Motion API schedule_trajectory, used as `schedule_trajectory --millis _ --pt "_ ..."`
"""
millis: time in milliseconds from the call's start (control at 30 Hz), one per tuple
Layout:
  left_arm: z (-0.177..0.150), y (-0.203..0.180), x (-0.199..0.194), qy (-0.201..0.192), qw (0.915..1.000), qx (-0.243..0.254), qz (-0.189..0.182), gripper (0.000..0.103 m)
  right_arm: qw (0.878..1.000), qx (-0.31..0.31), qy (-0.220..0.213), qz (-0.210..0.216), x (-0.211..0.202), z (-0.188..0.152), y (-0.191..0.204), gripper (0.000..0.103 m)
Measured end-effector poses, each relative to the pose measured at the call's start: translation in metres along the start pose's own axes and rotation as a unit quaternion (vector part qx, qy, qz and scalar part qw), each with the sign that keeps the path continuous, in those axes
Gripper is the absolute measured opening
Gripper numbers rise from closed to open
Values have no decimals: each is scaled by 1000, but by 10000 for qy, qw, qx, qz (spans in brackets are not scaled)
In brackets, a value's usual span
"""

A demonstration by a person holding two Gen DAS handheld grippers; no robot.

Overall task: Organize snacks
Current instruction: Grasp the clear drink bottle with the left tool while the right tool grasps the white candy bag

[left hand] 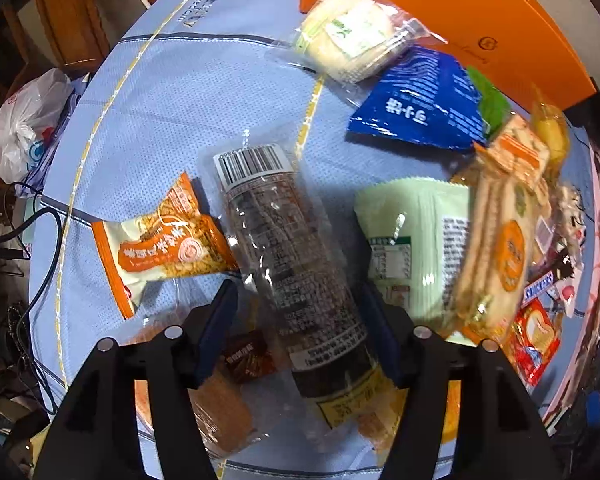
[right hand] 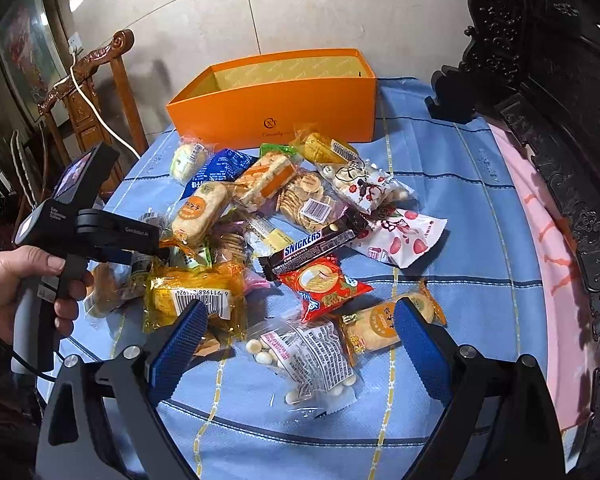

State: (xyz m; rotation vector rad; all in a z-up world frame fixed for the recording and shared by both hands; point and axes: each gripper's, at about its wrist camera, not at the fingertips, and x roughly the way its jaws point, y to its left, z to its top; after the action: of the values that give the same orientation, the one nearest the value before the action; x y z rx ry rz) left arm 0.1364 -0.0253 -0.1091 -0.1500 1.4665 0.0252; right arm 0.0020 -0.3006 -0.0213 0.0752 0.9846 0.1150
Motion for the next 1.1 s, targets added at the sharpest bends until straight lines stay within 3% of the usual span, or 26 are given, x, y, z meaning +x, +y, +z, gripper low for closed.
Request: schedule_trajectory --millis 100,267,367,667,933,1033,1067,1100 --pt "4 1 -4 -167 9998 29 85 27 9999 20 64 -89 7 1 -3 95" --pt "-12 0 -40 -847 9942 536 398 26 9986 405 257 -205 21 -4 -24 95" --pt "-26 4 -62 -1156 9894 779 406 26 9977 437 437 -272 31 -10 -30 94" --pt "-52 9 -81 -1193 9879 973 167 26 9955 279 898 -108 56 -27 -17 94" --pt "-63 3 -82 -1200 9862 1134 91 27 9872 -971 1164 -491 80 -43 20 94" --pt "-65 2 -81 -1187 9860 1166 96 27 9803 -1311 1233 -809 95 -47 27 89" --pt "-65 1 -80 -1170 9861 1173 92 27 9787 -1416 1186 -897 96 -47 29 83" --pt "-66 1 -80 -1163 9862 1179 84 27 9774 -1495 1134 -973 96 -45 31 66"
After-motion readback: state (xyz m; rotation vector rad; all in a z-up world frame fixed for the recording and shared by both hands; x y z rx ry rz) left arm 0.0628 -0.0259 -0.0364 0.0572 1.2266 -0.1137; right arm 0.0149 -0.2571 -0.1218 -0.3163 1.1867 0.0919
